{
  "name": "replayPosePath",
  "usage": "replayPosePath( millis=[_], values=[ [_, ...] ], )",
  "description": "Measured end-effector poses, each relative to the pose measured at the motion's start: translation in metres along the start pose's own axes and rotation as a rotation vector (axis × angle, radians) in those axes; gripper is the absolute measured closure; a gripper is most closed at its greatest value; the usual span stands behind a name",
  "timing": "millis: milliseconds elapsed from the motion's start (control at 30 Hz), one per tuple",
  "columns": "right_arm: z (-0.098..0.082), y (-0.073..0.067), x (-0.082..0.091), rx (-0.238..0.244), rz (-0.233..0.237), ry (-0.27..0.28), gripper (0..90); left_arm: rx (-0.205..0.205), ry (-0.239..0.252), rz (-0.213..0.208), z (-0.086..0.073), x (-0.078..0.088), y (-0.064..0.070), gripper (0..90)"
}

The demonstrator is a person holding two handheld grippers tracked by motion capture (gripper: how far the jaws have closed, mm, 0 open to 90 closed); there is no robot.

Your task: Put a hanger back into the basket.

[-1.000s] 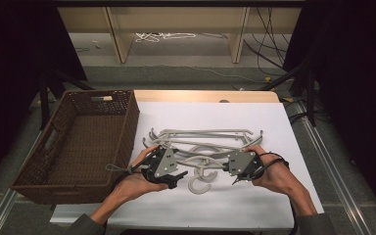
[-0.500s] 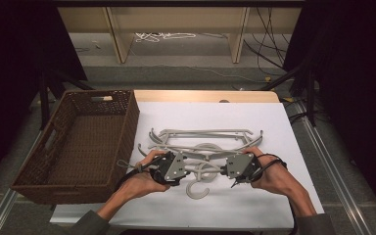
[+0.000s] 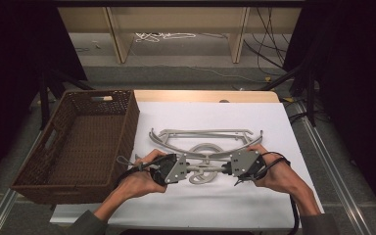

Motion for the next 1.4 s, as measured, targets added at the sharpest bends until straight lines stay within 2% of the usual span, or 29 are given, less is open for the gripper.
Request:
replayPosePath(
  millis=[167,233,333,367,400,433,467,500,533,600,633,667,700,733,767,833,933,1000,1033,1100,1200,1300,1400],
  values=[
    [0.000,0.002,0.005,0.006,-0.012,0.044,80.0,0.014,0.000,-0.026,0.004,0.007,-0.001,77.7],
    [0.000,0.002,0.007,-0.015,-0.006,0.055,79.2,0.045,0.011,-0.044,0.004,0.007,-0.001,78.3],
    [0.000,0.005,0.010,-0.038,-0.038,0.070,77.0,0.130,0.040,-0.083,0.003,0.008,-0.002,79.2],
    [0.000,0.005,0.011,-0.049,-0.027,0.080,76.4,0.148,0.047,-0.092,0.003,0.009,-0.002,79.2],
    [0.000,0.005,0.011,-0.049,-0.027,0.080,76.4,0.148,0.047,-0.092,0.003,0.009,-0.002,79.4],
    [0.000,0.006,0.012,-0.062,-0.058,0.084,68.8,0.189,0.043,-0.096,0.003,0.012,-0.005,79.4],
    [0.001,0.008,0.012,-0.071,-0.071,0.100,65.0,0.189,0.043,-0.096,0.003,0.012,-0.005,79.5],
    [0.003,0.008,0.015,-0.099,-0.079,0.107,60.8,0.212,0.029,-0.083,0.001,0.014,-0.008,79.5],
    [0.004,0.009,0.016,-0.123,-0.120,0.111,55.8,0.231,0.028,-0.078,0.000,0.014,-0.009,79.5],
    [0.006,0.011,0.019,-0.169,-0.159,0.130,46.8,0.268,0.026,-0.075,-0.004,0.015,-0.012,79.5],
    [0.007,0.012,0.020,-0.191,-0.180,0.140,45.0,0.289,0.027,-0.072,-0.005,0.016,-0.014,79.5],
    [0.007,0.012,0.020,-0.191,-0.180,0.140,45.0,0.289,0.027,-0.072,-0.005,0.016,-0.014,79.5],
    [0.009,0.013,0.021,-0.228,-0.207,0.163,41.8,0.324,0.028,-0.067,-0.007,0.018,-0.017,79.4],
    [0.010,0.013,0.021,-0.244,-0.217,0.168,39.5,0.324,0.028,-0.067,-0.007,0.018,-0.017,79.5],
    [0.011,0.013,0.021,-0.260,-0.231,0.169,37.2,0.356,0.032,-0.056,-0.010,0.021,-0.021,79.5],
    [0.013,0.013,0.022,-0.303,-0.269,0.181,34.0,0.387,0.039,-0.050,-0.012,0.025,-0.025,79.5],
    [0.014,0.013,0.027,-0.399,-0.313,0.253,30.8,0.446,0.064,-0.038,-0.015,0.032,-0.031,79.5],
    [0.014,0.013,0.029,-0.454,-0.343,0.300,29.8,0.459,0.068,-0.030,-0.015,0.035,-0.034,79.5],
    [0.014,0.012,0.030,-0.473,-0.361,0.325,29.6,0.498,0.088,-0.024,-0.016,0.040,-0.036,79.5],
    [0.014,0.010,0.032,-0.515,-0.397,0.361,28.8,0.535,0.106,-0.014,-0.018,0.044,-0.039,79.5],
    [0.013,0.006,0.034,-0.549,-0.445,0.394,28.7,0.568,0.120,-0.013,-0.020,0.049,-0.042,79.5],
    [0.012,0.001,0.035,-0.584,-0.429,0.429,27.9,0.596,0.130,-0.005,-0.022,0.053,-0.045,79.5],
    [0.009,-0.003,0.034,-0.592,-0.452,0.434,25.9,0.607,0.140,0.001,-0.023,0.055,-0.047,79.5]
  ],
)
Point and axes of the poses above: each handheld gripper's, and its own axes: x roughly backward along the jaws, z roughly out of its top, y roughly to its right, the point moved 2 cm from there along -x, roughly forward along the jaws, and after that the axes turned 5 degrees about z, right-handed, at the moved point
